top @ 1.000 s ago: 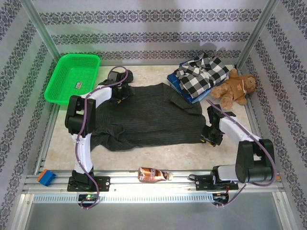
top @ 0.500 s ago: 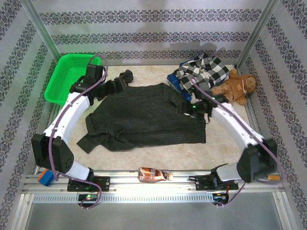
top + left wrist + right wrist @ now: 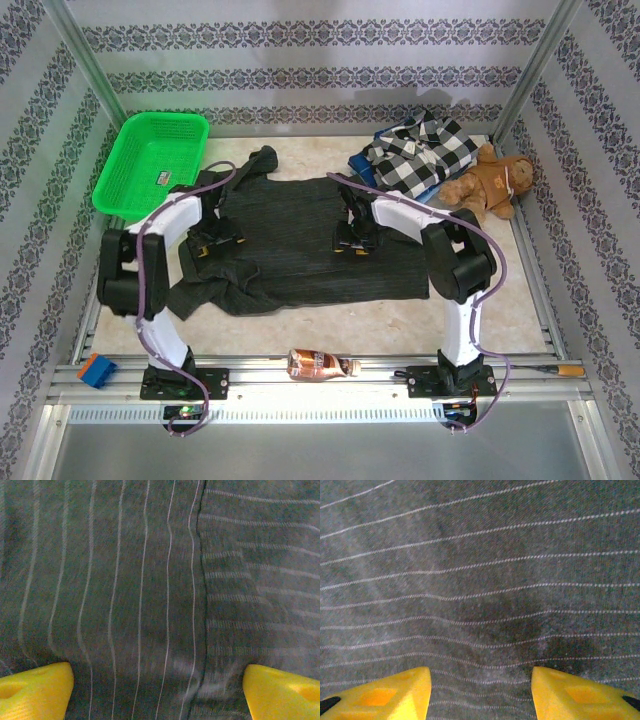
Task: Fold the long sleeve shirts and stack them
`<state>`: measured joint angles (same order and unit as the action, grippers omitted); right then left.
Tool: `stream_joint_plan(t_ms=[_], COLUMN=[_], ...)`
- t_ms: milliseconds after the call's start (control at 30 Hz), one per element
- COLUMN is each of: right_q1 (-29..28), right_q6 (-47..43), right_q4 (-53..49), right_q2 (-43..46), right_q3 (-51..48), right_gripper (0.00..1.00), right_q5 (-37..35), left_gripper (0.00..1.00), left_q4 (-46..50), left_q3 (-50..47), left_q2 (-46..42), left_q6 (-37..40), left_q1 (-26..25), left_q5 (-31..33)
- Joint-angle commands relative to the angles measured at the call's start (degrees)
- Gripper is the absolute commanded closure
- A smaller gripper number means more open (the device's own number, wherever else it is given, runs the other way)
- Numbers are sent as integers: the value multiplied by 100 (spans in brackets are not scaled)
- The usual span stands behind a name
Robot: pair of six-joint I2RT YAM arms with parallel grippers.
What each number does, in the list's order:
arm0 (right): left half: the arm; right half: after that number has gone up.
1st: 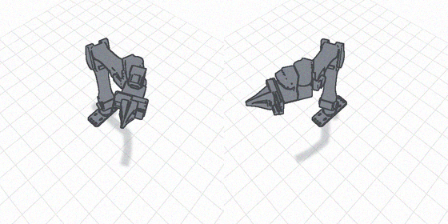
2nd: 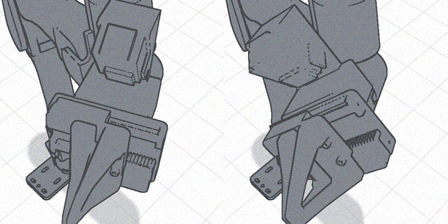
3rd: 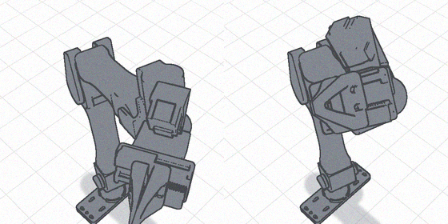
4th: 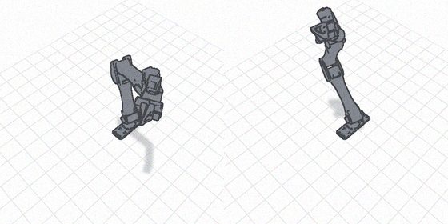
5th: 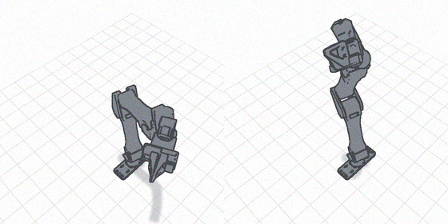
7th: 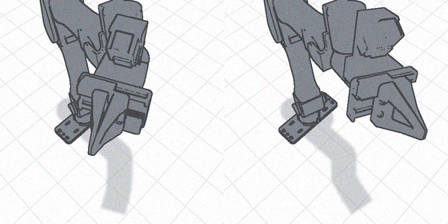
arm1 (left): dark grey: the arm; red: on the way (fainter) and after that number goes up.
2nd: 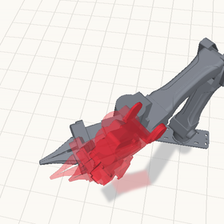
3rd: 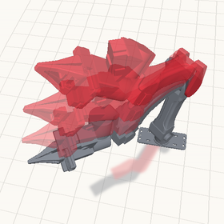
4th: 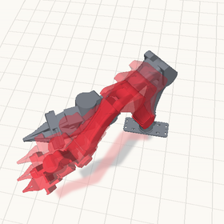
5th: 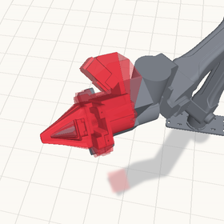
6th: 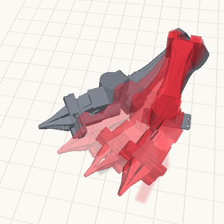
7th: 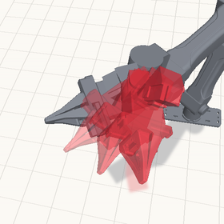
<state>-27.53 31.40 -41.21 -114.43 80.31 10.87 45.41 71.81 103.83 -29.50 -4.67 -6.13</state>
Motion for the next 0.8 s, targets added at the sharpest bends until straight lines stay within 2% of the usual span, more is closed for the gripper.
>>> stream_joint_plan(t_ms=[0, 200, 400, 500, 533, 600, 633, 700, 767], right_q1=[40, 173, 296, 352, 358, 401, 420, 450, 475], right_q6=[259, 310, 247, 227, 226, 235, 235, 218, 184], right_q4=[77, 101, -55, -124, -124, -126, -116, -90, 13], right_q2=[-131, -339, -646, -810, -829, -864, -850, -797, -673], right_q3=[197, 238, 630, 820, 857, 920, 941, 923, 862], right_gripper=[44, 45, 45, 45, 45, 45, 45, 44, 42], right_q5=[-304, -471, -651, -691, -708, -714, -693, -677, -569], left_gripper=[14, 24, 50, 66, 68, 65, 56, 30, 16], left_q4=[-131, -226, -581, -1033, -1208, -1379, -1431, -1473, -1339], left_q3=[518, 1350, 2033, 2178, 2171, 2189, 2153, 1971, 1730], left_q2=[565, 1422, 1990, 2037, 1970, 1771, 1583, 1078, 440], left_q6=[296, 460, 641, 708, 685, 557, 469, 269, 33], left_q1=[-137, -276, -332, -372, -390, -406, -412, -392, -337], left_q5=[203, 384, 446, 341, 270, 206, 191, 224, 175])
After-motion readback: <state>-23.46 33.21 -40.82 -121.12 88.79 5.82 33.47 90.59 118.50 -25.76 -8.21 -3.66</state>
